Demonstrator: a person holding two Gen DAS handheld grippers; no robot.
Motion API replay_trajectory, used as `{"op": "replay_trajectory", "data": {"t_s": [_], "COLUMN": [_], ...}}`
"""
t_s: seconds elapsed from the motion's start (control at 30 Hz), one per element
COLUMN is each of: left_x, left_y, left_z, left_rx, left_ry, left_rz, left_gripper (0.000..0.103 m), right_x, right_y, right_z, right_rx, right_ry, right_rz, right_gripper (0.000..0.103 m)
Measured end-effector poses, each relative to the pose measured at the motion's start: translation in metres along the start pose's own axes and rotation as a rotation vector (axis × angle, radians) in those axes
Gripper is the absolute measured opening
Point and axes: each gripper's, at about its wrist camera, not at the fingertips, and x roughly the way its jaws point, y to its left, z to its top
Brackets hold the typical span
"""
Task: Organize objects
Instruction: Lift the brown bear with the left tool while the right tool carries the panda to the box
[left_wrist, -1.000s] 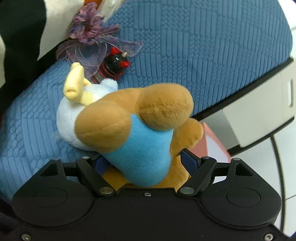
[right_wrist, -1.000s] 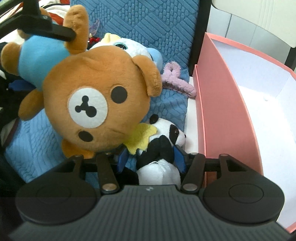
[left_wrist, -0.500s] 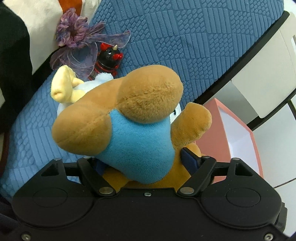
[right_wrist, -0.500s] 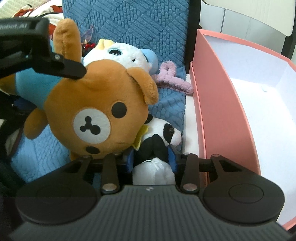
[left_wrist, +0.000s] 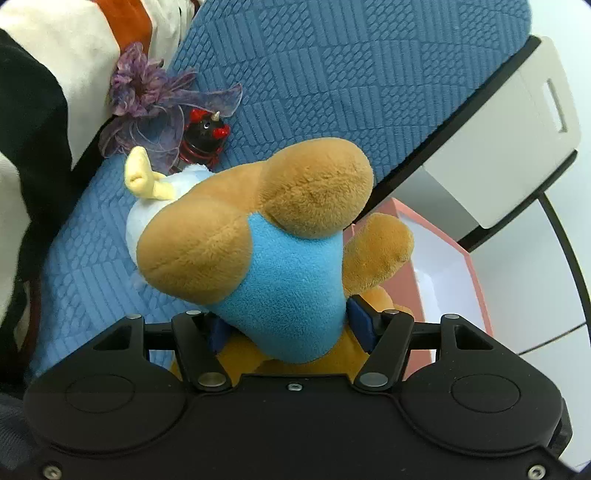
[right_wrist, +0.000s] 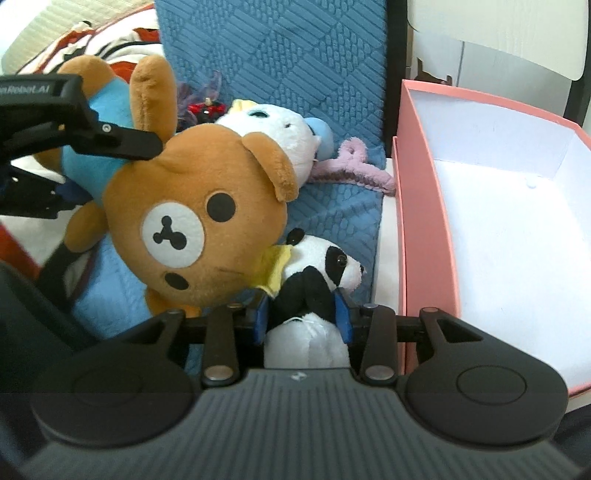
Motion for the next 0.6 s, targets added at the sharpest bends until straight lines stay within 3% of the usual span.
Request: {"op": "replay_trajectory", "data": {"t_s": [0.27,0.43,0.6], "left_x": [-0.037,-0.055,-0.054], "left_y": [-0.005,-0.030,-0.069], "left_z": [0.010,0.024,0.036], "left_rx": [-0.059,0.002,0.058], "left_ry": [0.031,0.001,0.036], "left_rz": [-0.085,-0.039,-0.066], "left_gripper": [0.059,0.056,0.055], "right_x": [-0.040,-0.066,-0.090], "right_y": [-0.011,-0.025,-0.051], "right_z": [0.009,0.017,0.034], "right_rx": [0.002,0.020,0.034], "right_ry": [-0.024,-0.058,-0.105], "right_rz": [0.051,0.061,0.024], "right_gripper": [0.040,0.040,0.040]}}
